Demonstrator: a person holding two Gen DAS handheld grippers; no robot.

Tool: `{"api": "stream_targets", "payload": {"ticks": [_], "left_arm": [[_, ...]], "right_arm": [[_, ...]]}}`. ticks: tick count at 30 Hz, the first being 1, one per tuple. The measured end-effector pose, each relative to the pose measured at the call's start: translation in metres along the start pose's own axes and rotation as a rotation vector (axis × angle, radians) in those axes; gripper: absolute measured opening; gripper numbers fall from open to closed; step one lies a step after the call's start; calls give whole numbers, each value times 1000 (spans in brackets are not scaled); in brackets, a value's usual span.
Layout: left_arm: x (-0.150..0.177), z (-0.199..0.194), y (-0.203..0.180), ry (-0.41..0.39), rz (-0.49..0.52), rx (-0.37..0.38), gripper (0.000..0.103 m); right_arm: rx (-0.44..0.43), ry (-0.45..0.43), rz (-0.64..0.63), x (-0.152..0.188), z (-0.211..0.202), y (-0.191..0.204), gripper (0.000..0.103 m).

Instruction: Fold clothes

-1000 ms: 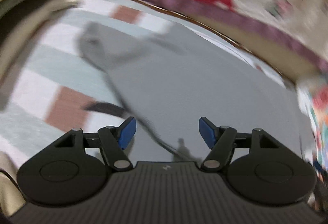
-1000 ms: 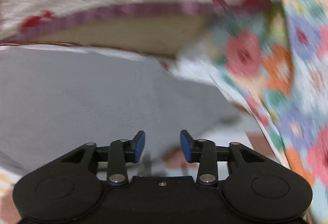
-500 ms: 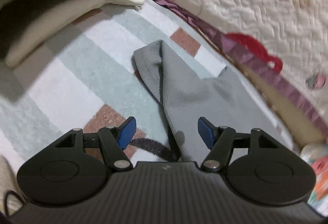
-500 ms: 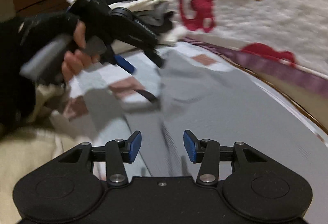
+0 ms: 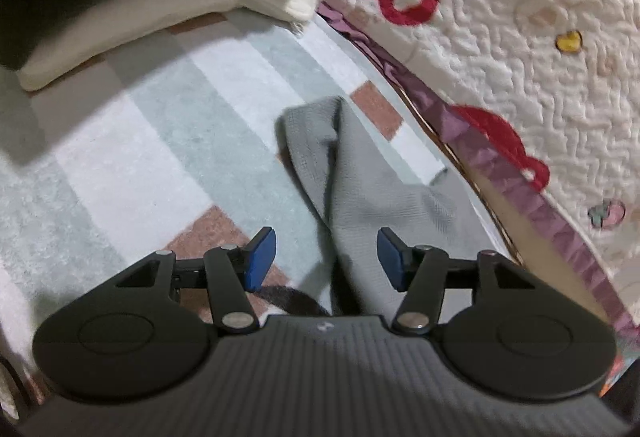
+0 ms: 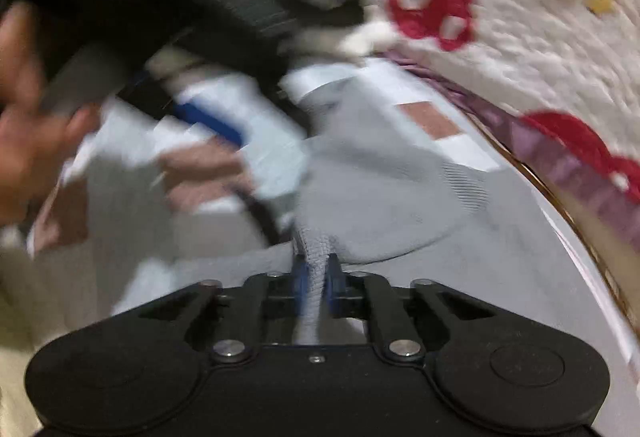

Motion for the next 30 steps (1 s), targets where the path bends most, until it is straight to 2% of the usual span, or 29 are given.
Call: {"api": "stream_targets", "payload": {"ticks": [3,6,8,9,13,16,19,22,26,28,29,30], "left_arm": [[-2,1,6,-3,-37,17,56],[0,6,3,17,-50,74,56],[5,12,-5,43,-22,105,57],[8,15,-10,57,-4,118,57],[17,26,-26,96,73,140,57],[17,28,-27,94,14,197,61],[11,35,-18,94,-98,255,65],[7,51,-11,133,-180,240,66],[0,61,-19,126,-145,195,66],[-8,55,-30,75,-47,164,62],[-11,52,-35,50,3,148,28],[-15,49,-40,24,52,132,1]], "right_arm": [[-106,-114,344,3,-24,-52,9],[-208,-202,698,28,-37,-101,9],[-245,-219,852,48,-40,-121,9],[-258,-217,886,54,-41,-124,9],[-206,-200,857,60,-44,-126,9],[-187,-208,842,61,-46,-126,9],[-186,-223,831,60,-46,-127,9],[-198,-234,838,61,-46,-127,9],[-219,-269,850,62,-51,-124,9],[-240,-294,847,62,-57,-120,9],[-252,-306,842,61,-61,-118,9],[-261,-315,829,60,-64,-115,9]]}}
Point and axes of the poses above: each gripper's, at about its wrist camera, not at the fingertips, and z roughly the way its jaws point, y to its left, x to its underside, the point moved 4 cm from there along z, roughly the way its jaws point, and after that the axes turned 4 degrees about y, right-handed, at the moved point
